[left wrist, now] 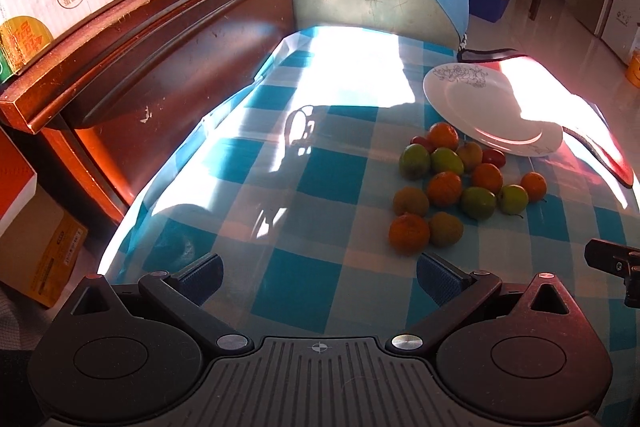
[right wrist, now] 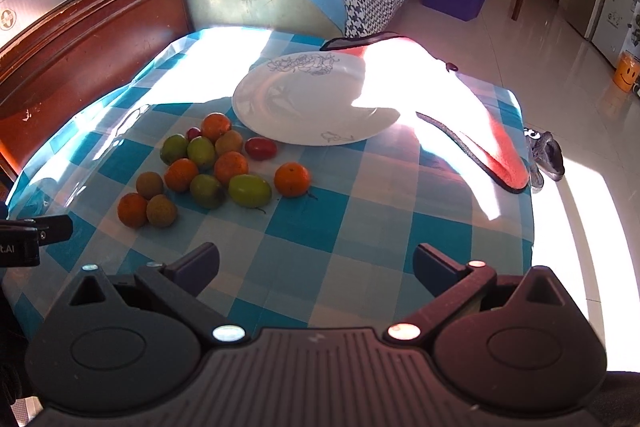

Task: Organize fruits
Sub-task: 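Move the right tool toward a tangerine while the left tool approaches another tangerine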

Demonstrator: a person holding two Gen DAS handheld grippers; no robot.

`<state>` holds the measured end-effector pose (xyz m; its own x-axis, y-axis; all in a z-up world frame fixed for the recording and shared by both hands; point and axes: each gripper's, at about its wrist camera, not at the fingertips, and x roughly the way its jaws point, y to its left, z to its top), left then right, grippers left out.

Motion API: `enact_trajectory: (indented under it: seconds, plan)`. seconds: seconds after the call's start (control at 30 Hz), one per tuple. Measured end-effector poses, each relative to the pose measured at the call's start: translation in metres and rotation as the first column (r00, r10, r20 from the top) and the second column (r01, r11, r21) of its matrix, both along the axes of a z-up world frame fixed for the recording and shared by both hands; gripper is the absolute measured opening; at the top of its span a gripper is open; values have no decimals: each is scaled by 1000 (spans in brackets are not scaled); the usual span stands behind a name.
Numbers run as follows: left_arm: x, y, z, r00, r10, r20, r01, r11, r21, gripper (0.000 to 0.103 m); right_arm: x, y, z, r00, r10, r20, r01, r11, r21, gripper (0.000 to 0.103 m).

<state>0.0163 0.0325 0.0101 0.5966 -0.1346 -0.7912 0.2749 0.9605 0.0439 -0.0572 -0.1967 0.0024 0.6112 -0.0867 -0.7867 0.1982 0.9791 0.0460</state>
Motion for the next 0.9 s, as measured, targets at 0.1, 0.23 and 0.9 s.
enact_trajectory:
  seconds: [0.1, 0.23, 0.9]
  plan:
    - [2, -3, -1, 999, -36, 10, 36, 999, 3, 103, -2, -9, 4, 1000, 4, 4, -4, 998, 68, 102]
    - [0, -12, -6, 992, -122, 34, 122, 992, 4, 103, 2, -12, 6, 1000, 23, 16, -24, 997, 72, 102]
    - [26, -28, -28, 980, -195, 38, 198, 977, -75, 94, 53, -34, -15, 999, 49, 14, -51, 988, 144, 79]
